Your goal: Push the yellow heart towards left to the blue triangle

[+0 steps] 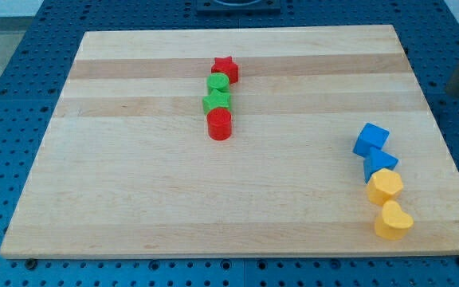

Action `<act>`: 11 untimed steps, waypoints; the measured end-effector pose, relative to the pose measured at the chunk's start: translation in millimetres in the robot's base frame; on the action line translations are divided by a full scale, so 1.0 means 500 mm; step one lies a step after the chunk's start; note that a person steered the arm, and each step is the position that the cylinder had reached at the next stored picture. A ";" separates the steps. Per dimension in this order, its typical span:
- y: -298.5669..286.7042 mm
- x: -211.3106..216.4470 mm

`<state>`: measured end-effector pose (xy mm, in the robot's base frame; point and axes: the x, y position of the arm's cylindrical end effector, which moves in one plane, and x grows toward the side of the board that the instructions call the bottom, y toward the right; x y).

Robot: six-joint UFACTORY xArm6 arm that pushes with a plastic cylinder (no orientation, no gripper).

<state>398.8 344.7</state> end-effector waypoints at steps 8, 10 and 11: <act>-0.381 0.416; -0.430 0.362; -0.449 0.326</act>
